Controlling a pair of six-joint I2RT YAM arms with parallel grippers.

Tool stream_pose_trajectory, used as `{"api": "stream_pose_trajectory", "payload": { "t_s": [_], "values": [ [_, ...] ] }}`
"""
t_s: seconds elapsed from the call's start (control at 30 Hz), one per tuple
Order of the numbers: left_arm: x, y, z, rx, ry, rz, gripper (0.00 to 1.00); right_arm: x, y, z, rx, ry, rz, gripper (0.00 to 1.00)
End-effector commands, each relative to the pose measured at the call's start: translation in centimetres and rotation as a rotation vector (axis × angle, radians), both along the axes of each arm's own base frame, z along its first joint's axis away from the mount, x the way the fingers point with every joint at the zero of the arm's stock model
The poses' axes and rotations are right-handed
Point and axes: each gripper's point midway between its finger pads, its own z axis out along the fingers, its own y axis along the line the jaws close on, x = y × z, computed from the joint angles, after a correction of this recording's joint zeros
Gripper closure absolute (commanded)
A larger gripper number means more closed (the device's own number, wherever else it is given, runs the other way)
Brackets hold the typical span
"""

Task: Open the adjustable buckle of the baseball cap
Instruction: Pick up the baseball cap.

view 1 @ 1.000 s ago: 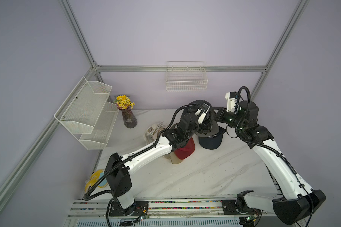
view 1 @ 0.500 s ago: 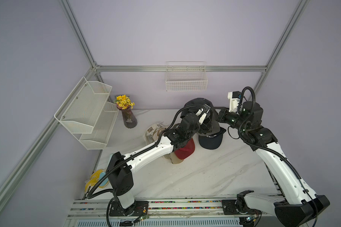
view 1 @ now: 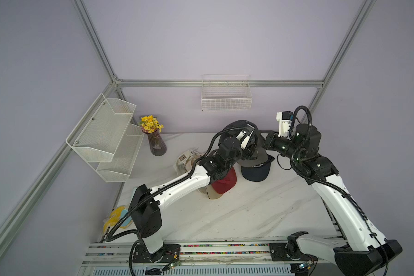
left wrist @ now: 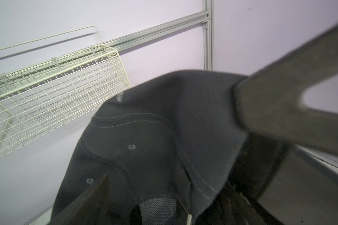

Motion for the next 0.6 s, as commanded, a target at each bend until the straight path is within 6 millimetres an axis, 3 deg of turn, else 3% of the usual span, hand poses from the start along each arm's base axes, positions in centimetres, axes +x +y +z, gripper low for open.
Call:
{"api": "stream_pose_trajectory", "payload": {
  "t_s": [0.0,0.1,0.17,0.23,0.37,0.57],
  "values": [
    [-0.1,1.1,5.2,-0.094,-0.1,0.029,0.14,-1.3,0.4,1.6,0.034,-0.025,0.027,1.0],
    [0.1,1.2,5.5,-0.098,-0.119,0.039,0.21,-1.6,0.6,1.6,0.036,-0.02,0.042,1.0],
    [0.1,1.2,5.7,-0.097,-0.13,0.042,0.34,-1.6,0.7,1.3,0.031,-0.013,0.04,1.0],
    [-0.1,1.5,6.1,-0.098,-0.143,0.043,0.61,-1.5,0.5,0.8,0.017,-0.005,0.029,1.0],
    [-0.8,2.8,7.1,-0.078,-0.173,0.056,0.99,-1.3,0.1,-0.4,-0.025,0.019,0.01,1.0],
    [-2.5,4.9,8.2,-0.033,-0.191,0.057,1.0,-1.2,-0.2,-2.5,-0.073,0.05,-0.003,1.0]
  ]
}}
